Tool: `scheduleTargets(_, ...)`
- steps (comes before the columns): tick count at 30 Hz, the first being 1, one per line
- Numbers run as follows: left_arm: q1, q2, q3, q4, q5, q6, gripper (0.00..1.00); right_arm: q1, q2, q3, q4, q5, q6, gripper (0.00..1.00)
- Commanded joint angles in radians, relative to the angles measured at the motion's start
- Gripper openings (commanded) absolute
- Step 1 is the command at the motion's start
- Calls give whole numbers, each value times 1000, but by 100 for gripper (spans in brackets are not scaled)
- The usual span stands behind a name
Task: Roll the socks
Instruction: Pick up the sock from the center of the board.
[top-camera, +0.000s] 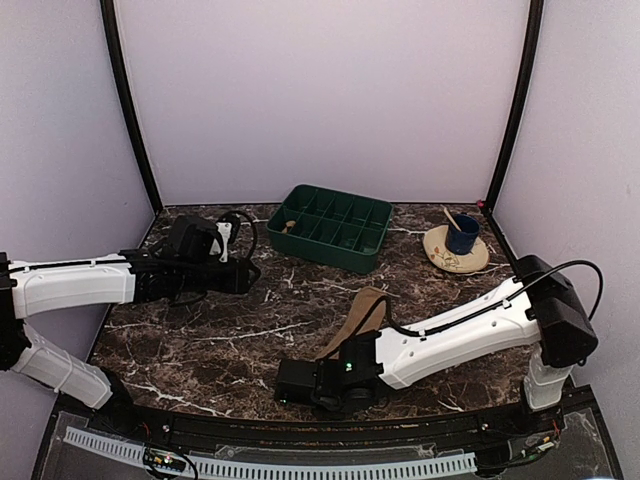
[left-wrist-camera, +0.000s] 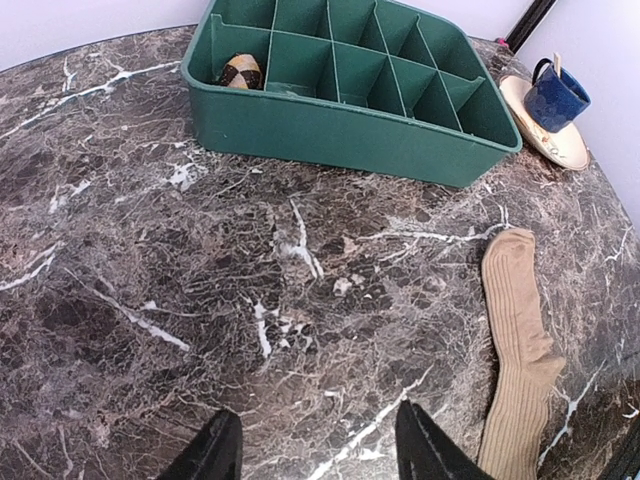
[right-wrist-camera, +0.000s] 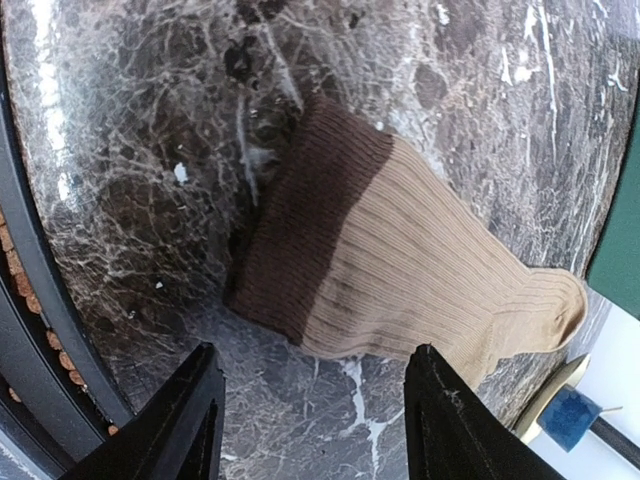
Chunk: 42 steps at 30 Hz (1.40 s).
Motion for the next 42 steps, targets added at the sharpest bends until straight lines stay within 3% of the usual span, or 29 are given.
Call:
scheduleTargets(1, 8, -34, -22, 14, 13, -14, 55, 10, 23, -8, 41, -21, -40, 57)
scheduleTargets(21, 24, -41, -40, 24, 15, -14, 56, -20, 60, -31, 116, -30, -126, 53)
scheduleTargets(28, 26, -36, -44, 27, 16, -13, 56, -38, 73, -36, 133, -46, -158, 47)
scheduleTargets(42, 31, -27, -43, 20, 2, -10, 56, -53, 68, -1, 112, -125, -150, 1)
